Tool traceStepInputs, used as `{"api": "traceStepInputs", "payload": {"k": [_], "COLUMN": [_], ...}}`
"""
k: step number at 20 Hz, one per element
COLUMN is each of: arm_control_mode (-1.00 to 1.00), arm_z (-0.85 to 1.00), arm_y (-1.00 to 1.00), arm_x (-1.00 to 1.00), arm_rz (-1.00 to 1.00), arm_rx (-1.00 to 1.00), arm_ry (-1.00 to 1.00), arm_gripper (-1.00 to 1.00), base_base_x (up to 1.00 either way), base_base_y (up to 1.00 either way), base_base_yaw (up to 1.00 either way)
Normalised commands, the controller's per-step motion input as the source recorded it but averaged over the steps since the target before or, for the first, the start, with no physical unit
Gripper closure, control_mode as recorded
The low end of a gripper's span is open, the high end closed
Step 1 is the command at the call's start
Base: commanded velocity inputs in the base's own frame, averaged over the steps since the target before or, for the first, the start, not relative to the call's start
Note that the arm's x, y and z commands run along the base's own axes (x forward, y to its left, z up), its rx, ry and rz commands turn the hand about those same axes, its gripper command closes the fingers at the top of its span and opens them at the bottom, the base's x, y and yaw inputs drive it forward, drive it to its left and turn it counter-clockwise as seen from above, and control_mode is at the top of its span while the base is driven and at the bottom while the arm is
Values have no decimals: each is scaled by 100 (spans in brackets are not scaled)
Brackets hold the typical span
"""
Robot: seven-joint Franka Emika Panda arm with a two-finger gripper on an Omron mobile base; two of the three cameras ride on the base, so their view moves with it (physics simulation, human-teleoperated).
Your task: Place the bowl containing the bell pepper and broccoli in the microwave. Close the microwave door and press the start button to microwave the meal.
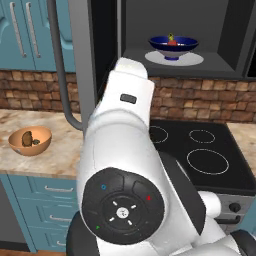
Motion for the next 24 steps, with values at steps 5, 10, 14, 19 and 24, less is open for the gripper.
{"api": "traceStepInputs", "payload": {"k": [5, 10, 14, 19, 24], "arm_control_mode": [-100, -100, -100, -100, -100], "arm_z": [-9, -4, 0, 0, -6], "arm_y": [100, 79, 40, 8, 0], "arm_x": [-1, 16, 42, 53, 61], "arm_rz": [14, 2, -6, -11, -14], "arm_rx": [-32, -26, -16, -11, -11], "arm_ry": [-2, 0, 0, 0, 0], "arm_gripper": [-100, -100, -100, -100, -100], "base_base_x": [0, 0, 0, 0, 0], "base_base_y": [0, 0, 0, 0, 0], "base_base_yaw": [0, 0, 0, 0, 0]}}
